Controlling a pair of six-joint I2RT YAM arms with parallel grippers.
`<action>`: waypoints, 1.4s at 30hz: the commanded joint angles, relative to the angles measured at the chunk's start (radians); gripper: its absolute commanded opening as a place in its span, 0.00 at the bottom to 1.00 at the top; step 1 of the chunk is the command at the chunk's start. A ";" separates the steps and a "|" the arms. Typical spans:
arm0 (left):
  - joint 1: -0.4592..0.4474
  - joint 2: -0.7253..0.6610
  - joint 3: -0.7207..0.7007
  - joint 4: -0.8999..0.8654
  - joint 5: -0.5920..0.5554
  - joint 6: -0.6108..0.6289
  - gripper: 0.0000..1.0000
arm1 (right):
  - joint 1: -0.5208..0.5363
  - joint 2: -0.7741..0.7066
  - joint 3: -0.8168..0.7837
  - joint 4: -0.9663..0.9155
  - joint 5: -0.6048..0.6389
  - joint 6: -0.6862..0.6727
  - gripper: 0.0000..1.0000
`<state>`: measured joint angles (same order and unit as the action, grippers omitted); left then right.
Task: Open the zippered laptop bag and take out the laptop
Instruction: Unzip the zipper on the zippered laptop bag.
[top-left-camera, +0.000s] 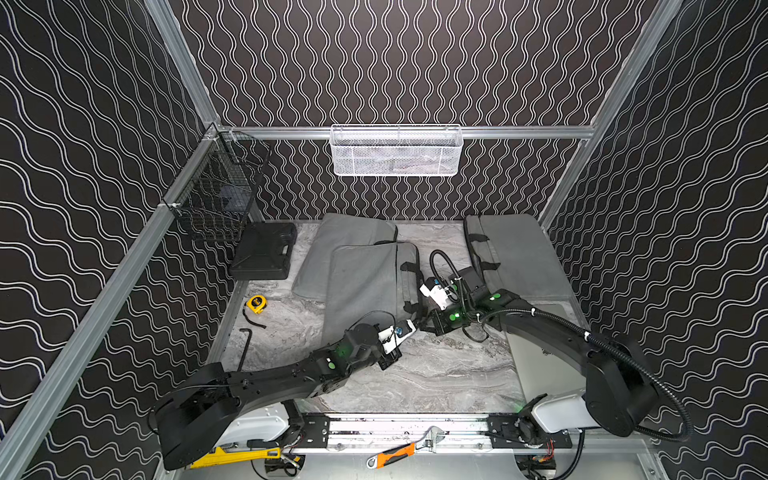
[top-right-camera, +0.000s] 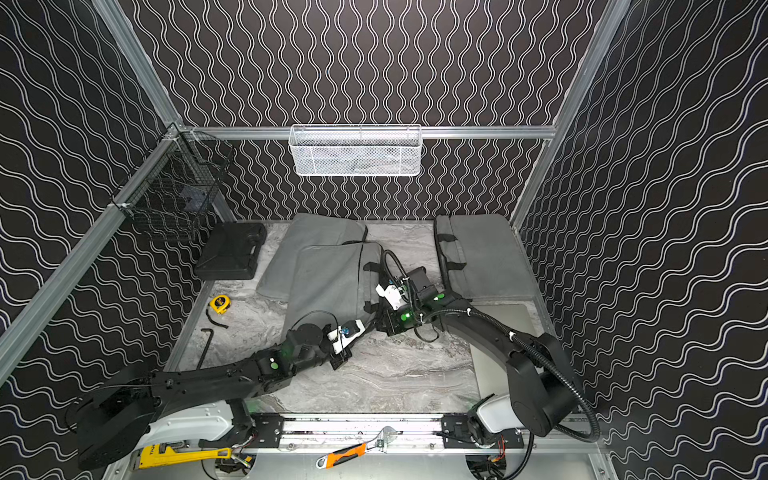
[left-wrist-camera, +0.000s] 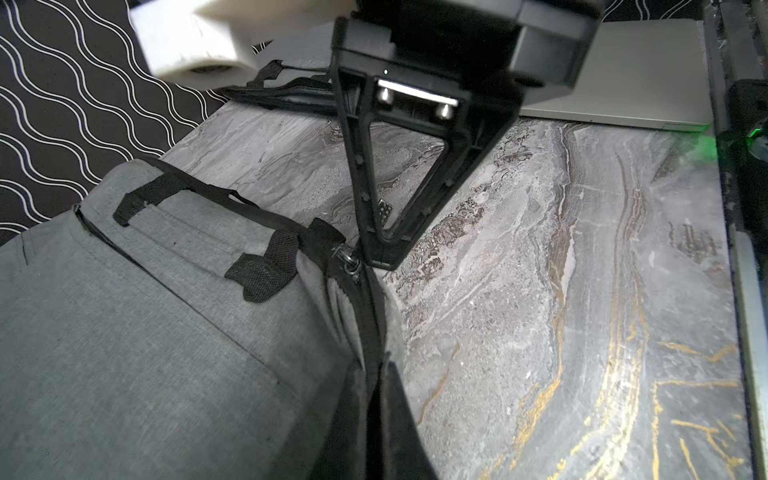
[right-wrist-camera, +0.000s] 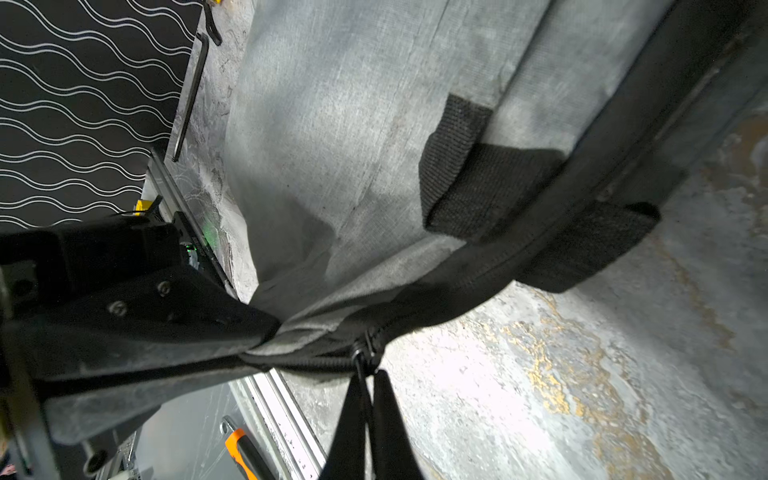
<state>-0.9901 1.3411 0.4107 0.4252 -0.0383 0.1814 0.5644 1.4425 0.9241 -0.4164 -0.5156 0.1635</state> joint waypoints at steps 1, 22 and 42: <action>-0.002 0.006 0.008 -0.112 0.100 -0.013 0.00 | -0.045 -0.002 -0.003 0.115 0.495 -0.007 0.00; 0.006 0.193 0.290 -0.244 0.015 -0.379 0.54 | 0.028 -0.092 -0.136 0.258 0.208 0.141 0.00; 0.071 0.312 0.234 -0.030 0.212 -0.606 0.37 | 0.167 -0.187 -0.250 0.332 0.232 0.234 0.00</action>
<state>-0.9199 1.6440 0.6456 0.3412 0.1581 -0.4156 0.7113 1.2587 0.6735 -0.1734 -0.2668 0.3679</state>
